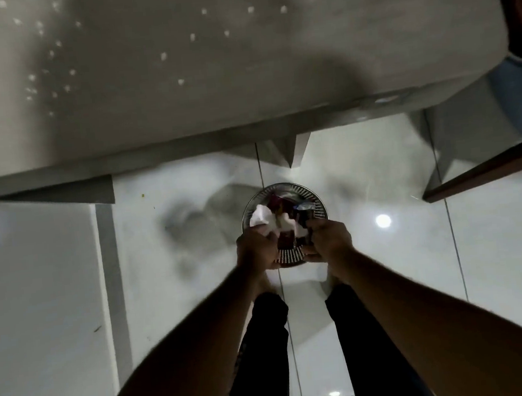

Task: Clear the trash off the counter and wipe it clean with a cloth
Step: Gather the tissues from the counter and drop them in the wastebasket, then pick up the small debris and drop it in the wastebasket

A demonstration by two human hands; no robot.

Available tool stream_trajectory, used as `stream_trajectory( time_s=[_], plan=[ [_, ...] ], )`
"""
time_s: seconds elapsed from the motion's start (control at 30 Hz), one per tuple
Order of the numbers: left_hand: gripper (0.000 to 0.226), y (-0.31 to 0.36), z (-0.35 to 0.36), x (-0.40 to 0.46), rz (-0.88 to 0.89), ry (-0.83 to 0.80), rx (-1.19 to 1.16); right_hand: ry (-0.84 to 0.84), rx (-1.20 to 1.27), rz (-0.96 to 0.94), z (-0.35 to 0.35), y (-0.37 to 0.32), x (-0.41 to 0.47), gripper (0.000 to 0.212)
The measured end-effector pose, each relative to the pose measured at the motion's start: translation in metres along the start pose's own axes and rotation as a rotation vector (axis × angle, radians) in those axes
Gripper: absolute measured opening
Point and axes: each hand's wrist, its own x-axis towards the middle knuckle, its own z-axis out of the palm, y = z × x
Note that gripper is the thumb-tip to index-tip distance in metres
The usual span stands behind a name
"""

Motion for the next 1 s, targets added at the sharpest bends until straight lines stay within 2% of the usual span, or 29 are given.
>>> stream_trajectory(
  time_s=[0.07, 0.13, 0.23, 0.33, 0.43, 0.53, 0.63, 0.67, 0.7, 0.8, 0.9, 1.0],
  plan=[
    [0.030, 0.013, -0.014, -0.017, 0.053, 0.053, 0.073, 0.054, 0.020, -0.040, -0.006, -0.003, -0.016, 0.028],
    [0.026, 0.033, -0.031, -0.050, 0.151, 0.075, 0.087, 0.098, -0.033, -0.170, -0.014, -0.006, -0.045, 0.030],
    [0.022, 0.064, -0.069, -0.121, 0.400, 0.166, 0.189, 0.121, -0.133, -0.401, -0.030, -0.016, -0.116, 0.013],
    [0.027, 0.094, -0.112, -0.200, 0.605, 0.227, 0.179, 0.147, -0.124, -0.593, -0.042, -0.032, -0.194, 0.014],
    [0.032, 0.123, -0.161, -0.260, 0.782, 0.331, 0.207, 0.146, -0.097, -0.770, -0.048, -0.066, -0.272, 0.015],
    [0.032, 0.155, -0.213, -0.289, 0.918, 0.528, 0.199, 0.179, -0.091, -0.989, -0.048, -0.117, -0.336, 0.010],
    [0.023, 0.189, -0.257, -0.282, 0.960, 0.689, 0.197, 0.284, -0.248, -1.166, -0.037, -0.178, -0.368, 0.022],
    [0.015, 0.201, -0.269, -0.276, 0.914, 0.730, 0.206, 0.306, -0.330, -1.185, -0.031, -0.199, -0.373, 0.029],
    [0.017, 0.214, -0.281, -0.269, 0.837, 0.747, 0.228, 0.312, -0.403, -1.176, -0.024, -0.221, -0.376, 0.035],
    [0.032, 0.243, -0.301, -0.245, 0.709, 0.626, 0.483, 0.295, -0.633, -1.072, -0.002, -0.279, -0.379, 0.035],
    [0.022, 0.263, -0.305, -0.229, 0.733, 0.461, 0.630, 0.347, -0.905, -0.985, 0.017, -0.310, -0.372, 0.020],
    [0.017, 0.269, -0.300, -0.217, 0.800, 0.427, 0.685, 0.359, -0.998, -0.902, 0.025, -0.316, -0.362, 0.020]
  ],
)
